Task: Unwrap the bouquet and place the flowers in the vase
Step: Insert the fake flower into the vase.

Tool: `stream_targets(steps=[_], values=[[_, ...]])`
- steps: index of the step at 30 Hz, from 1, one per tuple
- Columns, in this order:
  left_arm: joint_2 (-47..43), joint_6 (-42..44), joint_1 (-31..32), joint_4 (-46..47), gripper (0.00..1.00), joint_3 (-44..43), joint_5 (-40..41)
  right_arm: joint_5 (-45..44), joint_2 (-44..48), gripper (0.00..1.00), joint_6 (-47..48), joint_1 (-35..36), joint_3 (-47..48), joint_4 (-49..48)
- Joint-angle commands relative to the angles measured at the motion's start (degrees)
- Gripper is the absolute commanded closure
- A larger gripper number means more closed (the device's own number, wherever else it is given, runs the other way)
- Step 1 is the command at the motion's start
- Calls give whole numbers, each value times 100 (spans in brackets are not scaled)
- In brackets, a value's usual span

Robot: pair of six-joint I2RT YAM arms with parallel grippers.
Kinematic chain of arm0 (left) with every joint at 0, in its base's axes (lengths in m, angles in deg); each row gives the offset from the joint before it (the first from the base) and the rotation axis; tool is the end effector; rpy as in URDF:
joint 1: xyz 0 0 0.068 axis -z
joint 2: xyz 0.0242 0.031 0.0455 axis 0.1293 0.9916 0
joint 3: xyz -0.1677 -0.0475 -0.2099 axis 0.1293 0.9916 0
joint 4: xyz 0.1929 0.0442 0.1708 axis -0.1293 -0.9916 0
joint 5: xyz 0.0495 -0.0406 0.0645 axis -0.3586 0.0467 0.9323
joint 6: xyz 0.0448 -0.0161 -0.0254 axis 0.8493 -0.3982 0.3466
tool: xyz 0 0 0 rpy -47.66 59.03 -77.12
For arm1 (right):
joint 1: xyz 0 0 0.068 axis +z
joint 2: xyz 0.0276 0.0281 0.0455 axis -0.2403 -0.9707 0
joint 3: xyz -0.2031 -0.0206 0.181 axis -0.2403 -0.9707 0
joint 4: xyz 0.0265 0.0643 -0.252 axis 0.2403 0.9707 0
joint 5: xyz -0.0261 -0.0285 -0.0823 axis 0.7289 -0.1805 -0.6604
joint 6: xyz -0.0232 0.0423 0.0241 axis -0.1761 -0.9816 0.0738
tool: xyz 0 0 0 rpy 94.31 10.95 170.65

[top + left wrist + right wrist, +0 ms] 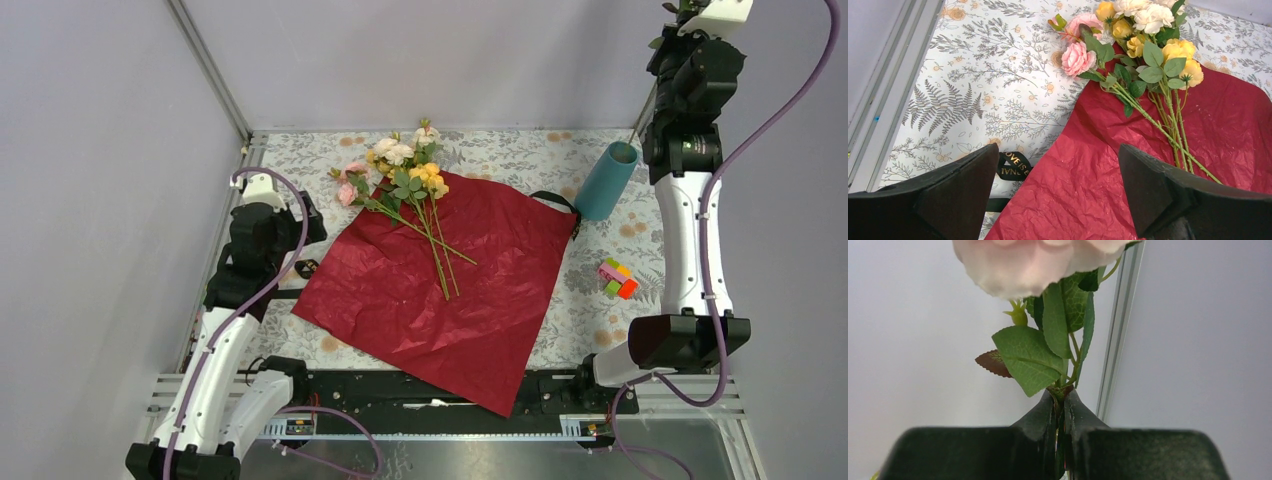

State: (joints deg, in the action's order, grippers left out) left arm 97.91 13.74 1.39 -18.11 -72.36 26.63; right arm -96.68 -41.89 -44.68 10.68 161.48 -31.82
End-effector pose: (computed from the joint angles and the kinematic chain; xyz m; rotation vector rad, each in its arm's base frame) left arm 0.1749 -0.0208 0.3334 -0.2457 1.9428 -0.1184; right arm 0.3132 -0.0253 0.5473 0.1398 1.2263 -0.2981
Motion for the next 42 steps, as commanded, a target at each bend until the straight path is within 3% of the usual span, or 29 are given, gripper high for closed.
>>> stream_targets(steps=[1, 11, 19, 32, 42], values=[[93, -6, -126, 363, 1, 24, -54, 310, -43, 100, -197, -165, 367, -430], [185, -89, -331, 416, 1, 58, -268, 1132, 38, 100, -558, -517, -877, -1241], [226, -115, -470, 420, 1, 71, -307, 1723, -259, 100, -741, -774, -1243, -1534], [383, -161, -617, 477, 1, 68, -628, 1440, -197, 100, -1023, -864, -2765, -1955], [369, -160, -653, 558, 1, 94, -865, 1030, -223, 91, -899, -868, -3193, -2028]])
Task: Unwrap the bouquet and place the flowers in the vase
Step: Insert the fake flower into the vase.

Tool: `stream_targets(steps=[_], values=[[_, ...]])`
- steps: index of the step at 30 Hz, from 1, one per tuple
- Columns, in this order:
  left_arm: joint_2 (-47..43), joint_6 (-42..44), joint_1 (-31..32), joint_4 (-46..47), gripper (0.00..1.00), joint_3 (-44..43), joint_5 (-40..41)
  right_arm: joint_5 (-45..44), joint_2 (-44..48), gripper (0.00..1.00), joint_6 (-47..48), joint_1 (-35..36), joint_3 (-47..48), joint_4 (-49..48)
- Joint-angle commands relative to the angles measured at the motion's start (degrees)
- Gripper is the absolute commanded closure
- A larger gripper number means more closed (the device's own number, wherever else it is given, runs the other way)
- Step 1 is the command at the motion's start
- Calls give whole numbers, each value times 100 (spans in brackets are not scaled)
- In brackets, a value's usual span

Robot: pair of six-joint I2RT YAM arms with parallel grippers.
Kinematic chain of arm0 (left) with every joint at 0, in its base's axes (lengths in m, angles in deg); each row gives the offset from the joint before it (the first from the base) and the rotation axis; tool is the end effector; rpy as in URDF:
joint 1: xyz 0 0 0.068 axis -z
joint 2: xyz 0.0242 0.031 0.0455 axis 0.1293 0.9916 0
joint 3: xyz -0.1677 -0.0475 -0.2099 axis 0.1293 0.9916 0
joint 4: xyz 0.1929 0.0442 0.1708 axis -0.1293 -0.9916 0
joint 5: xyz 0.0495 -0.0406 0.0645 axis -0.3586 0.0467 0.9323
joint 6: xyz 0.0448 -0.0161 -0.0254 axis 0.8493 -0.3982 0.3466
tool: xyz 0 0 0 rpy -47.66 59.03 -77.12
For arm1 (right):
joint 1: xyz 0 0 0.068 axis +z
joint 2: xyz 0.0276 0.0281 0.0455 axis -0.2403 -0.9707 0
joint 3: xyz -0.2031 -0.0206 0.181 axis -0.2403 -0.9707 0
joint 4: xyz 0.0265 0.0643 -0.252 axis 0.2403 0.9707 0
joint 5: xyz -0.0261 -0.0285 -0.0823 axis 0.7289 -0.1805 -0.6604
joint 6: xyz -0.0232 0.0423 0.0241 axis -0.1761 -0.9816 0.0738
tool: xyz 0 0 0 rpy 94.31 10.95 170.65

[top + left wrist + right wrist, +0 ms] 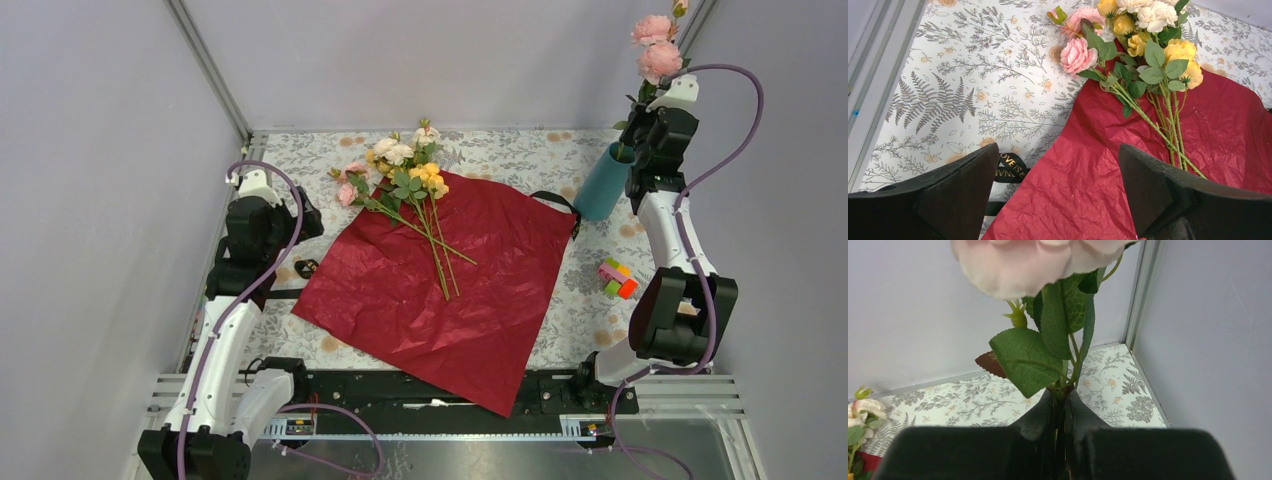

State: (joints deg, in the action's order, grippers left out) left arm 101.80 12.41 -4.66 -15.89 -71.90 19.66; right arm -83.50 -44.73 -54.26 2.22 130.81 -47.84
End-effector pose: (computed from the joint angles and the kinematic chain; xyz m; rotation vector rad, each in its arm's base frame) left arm 0.1928 -0.0074 0.3231 -0.2969 1.9816 -0.1766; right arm 0.3649 -0.0749 0.3753 0.1676 1.5178 -0.1260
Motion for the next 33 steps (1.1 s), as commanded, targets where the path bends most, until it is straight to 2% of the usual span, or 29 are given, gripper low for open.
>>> stream_targets(steps=[1, 8, 13, 25, 28, 33], values=[[-19, -28, -52, 334, 1, 48, -175, -292, 62, 88, 72, -26, -153, -423], [-43, -46, -66, 331, 1, 48, -203, -291, 163, 65, 96, -27, -187, -340], [-71, -51, -79, 334, 1, 48, -230, -302, 247, 53, 150, -28, -184, -217], [-191, -105, -105, 329, 1, 63, -283, -755, 1064, 5, -30, -20, -504, 236], [-240, -116, -109, 343, 1, 79, -431, -833, 1465, 0, -216, -21, -760, 322], [-291, -123, -109, 334, 1, 116, -609, -675, 2000, 0, -614, -18, -760, 1120]])
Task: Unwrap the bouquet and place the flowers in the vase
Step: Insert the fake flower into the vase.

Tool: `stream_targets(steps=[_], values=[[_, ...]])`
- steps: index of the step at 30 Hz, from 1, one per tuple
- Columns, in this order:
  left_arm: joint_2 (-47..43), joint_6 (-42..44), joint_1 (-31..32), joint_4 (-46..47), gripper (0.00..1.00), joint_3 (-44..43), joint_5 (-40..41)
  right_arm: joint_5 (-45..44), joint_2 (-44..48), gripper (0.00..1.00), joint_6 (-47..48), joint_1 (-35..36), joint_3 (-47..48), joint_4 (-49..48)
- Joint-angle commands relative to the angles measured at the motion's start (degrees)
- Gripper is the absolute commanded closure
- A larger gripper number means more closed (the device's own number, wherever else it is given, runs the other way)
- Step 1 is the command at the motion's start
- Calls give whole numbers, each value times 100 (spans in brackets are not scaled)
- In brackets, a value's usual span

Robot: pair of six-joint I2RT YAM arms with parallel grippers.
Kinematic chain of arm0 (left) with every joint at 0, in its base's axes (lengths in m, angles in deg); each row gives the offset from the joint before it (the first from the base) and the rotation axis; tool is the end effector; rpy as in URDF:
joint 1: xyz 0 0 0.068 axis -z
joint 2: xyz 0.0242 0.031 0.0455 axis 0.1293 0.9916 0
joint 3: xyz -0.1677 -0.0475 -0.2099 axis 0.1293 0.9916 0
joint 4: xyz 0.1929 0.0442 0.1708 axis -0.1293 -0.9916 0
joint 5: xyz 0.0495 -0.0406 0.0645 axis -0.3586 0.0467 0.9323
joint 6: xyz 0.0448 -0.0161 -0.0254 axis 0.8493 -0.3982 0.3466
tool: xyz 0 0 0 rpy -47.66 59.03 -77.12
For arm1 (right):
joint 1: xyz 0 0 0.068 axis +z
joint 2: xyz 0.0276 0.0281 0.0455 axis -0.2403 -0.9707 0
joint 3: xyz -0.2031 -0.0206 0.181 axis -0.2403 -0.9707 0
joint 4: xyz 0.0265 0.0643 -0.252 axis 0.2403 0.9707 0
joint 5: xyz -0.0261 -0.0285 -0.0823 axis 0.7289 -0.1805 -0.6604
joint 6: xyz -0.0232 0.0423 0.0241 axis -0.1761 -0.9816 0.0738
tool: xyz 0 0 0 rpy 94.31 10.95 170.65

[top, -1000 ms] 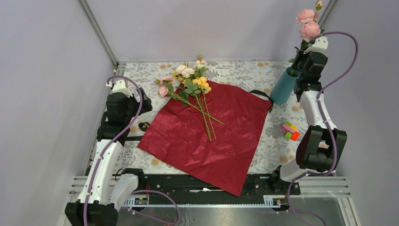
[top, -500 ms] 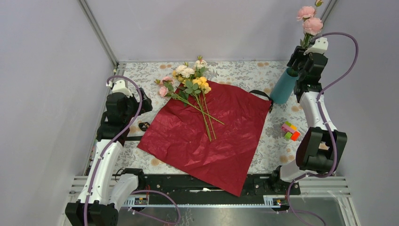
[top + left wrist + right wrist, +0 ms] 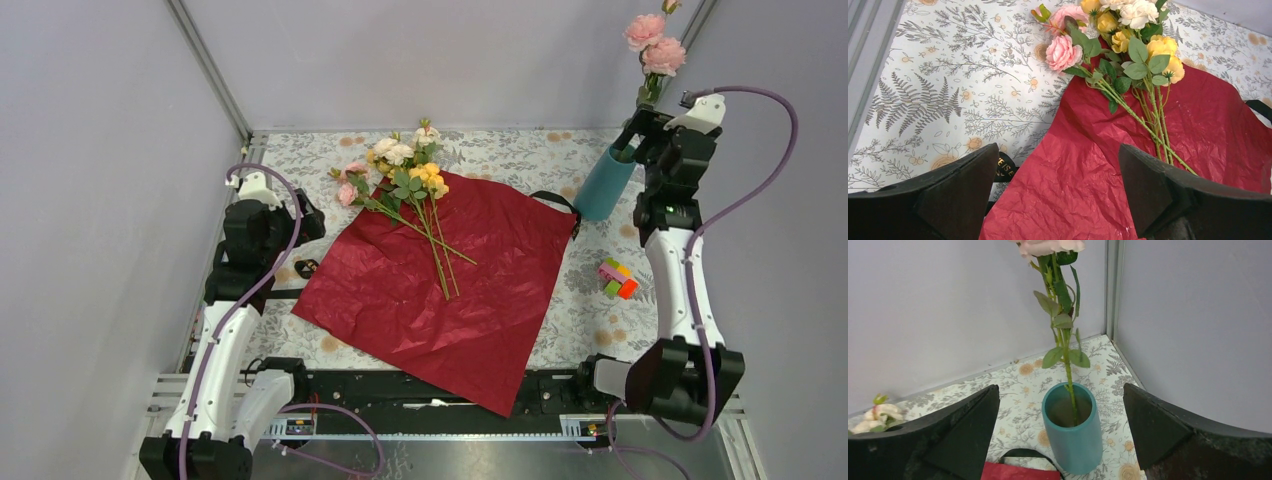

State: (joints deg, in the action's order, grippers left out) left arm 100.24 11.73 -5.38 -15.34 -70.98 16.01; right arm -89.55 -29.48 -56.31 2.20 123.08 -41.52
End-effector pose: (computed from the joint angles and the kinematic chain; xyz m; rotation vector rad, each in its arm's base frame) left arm 0.1878 -0.0071 0.3232 -0.2781 1.9677 -0.2423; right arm 0.2950 -0.0644 0.3990 0.2762 1.4821 -0.1781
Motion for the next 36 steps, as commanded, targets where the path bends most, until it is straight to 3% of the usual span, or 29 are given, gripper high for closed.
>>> stream_targets(steps=[1, 7, 11, 16, 21, 25, 36], values=[[-141, -63, -37, 272, 1, 38, -258, -28, 588, 0, -557, -16, -1, 633], [-75, -519, 26, 368, 2, 65, -667, 941, 1179, 8, -1582, -8, -314, 1541], [26, -1018, 302, 512, 4, 151, -828, 1360, 1436, 10, -1754, 162, -520, 2107], [270, -1668, 1209, 1040, 7, 440, -441, 946, 1768, 12, -1464, 976, -690, 2835], [855, -2270, 2183, 1862, 10, 578, 118, 963, 1942, 17, -1767, 1739, -1143, 3010], [1732, -2682, 2742, 2548, 14, 496, 540, 1011, 1968, 20, -2030, 2224, -1410, 2964], [4132, -3389, 3517, 3574, 36, -3, 310, 961, 2033, 25, -2157, 2708, -1576, 3132]])
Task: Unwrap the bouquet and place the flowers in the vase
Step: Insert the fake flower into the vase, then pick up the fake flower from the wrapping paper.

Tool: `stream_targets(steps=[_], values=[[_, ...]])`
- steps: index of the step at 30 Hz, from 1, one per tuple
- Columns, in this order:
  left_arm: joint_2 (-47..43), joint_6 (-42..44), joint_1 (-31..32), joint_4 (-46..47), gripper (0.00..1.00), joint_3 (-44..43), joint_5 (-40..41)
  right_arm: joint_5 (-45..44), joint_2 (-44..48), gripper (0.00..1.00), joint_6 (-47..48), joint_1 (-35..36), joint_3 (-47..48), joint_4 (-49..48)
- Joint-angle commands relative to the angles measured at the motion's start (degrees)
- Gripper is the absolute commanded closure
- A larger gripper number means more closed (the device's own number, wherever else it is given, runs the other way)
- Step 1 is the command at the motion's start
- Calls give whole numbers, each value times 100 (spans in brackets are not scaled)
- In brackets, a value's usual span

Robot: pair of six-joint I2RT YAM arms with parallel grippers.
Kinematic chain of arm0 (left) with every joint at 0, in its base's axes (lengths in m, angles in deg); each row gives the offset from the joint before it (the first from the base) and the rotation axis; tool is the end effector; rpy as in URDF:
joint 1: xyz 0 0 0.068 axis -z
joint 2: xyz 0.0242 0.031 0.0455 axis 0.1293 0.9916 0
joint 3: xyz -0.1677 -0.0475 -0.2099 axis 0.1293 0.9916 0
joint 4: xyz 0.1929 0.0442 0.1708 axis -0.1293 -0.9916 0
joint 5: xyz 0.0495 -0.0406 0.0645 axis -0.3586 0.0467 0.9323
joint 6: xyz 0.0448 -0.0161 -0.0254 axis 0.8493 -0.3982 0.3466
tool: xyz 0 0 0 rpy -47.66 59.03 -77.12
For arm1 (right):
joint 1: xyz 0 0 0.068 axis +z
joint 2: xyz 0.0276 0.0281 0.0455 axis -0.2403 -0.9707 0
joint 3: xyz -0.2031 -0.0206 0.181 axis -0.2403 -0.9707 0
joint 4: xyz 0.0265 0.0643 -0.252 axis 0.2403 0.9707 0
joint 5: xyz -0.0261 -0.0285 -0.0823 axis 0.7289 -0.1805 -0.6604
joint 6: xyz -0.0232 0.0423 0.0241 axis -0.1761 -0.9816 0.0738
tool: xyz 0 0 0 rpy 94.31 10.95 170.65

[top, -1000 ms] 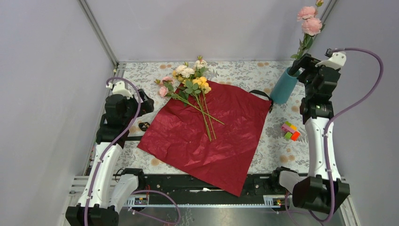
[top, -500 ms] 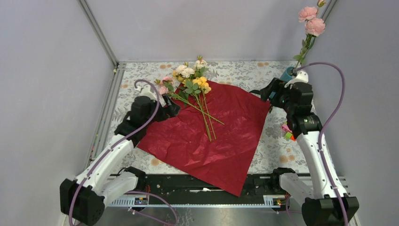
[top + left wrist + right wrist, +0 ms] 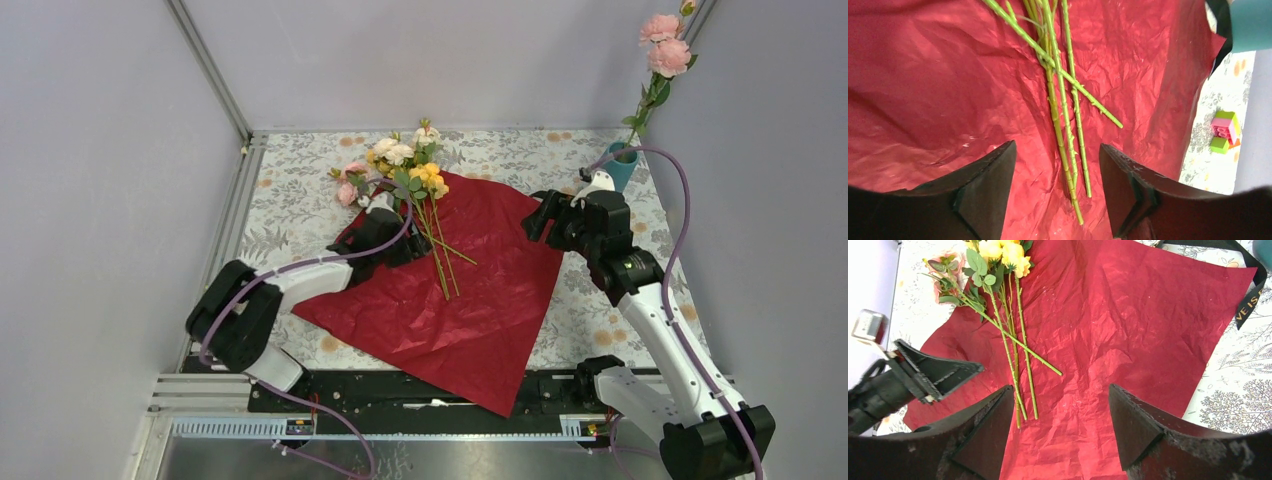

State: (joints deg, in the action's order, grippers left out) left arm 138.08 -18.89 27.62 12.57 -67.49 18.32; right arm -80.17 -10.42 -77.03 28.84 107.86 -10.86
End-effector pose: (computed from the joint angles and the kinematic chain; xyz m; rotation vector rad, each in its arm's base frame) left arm 0.2539 -0.1768 0.1927 -0.3026 2.3060 -0.7538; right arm 0.2053 0.0574 0.3262 0.1205 2.0052 0.5182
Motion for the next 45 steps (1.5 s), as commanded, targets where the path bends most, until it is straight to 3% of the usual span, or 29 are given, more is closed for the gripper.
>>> stream_targets(steps=[1, 7, 12, 24, 30, 45], values=[[483, -329, 287, 841, 38, -403, 79, 26, 140, 25, -78, 49, -60, 86], [1059, -346, 510, 741, 44, -782, 210, 132, 148, 29, -97, 54, -84, 142], [1317, -394, 520, 653, 55, -921, 299, 170, 159, 28, -113, 53, -129, 141], [1530, -409, 534, 523, 61, -1006, 456, 223, 122, 29, -113, 54, -143, 193], [1616, -418, 533, 512, 70, -1026, 512, 257, 133, 34, -118, 53, -147, 210], [1782, -489, 536, 494, 72, -1088, 578, 280, 115, 40, -115, 53, -155, 244]])
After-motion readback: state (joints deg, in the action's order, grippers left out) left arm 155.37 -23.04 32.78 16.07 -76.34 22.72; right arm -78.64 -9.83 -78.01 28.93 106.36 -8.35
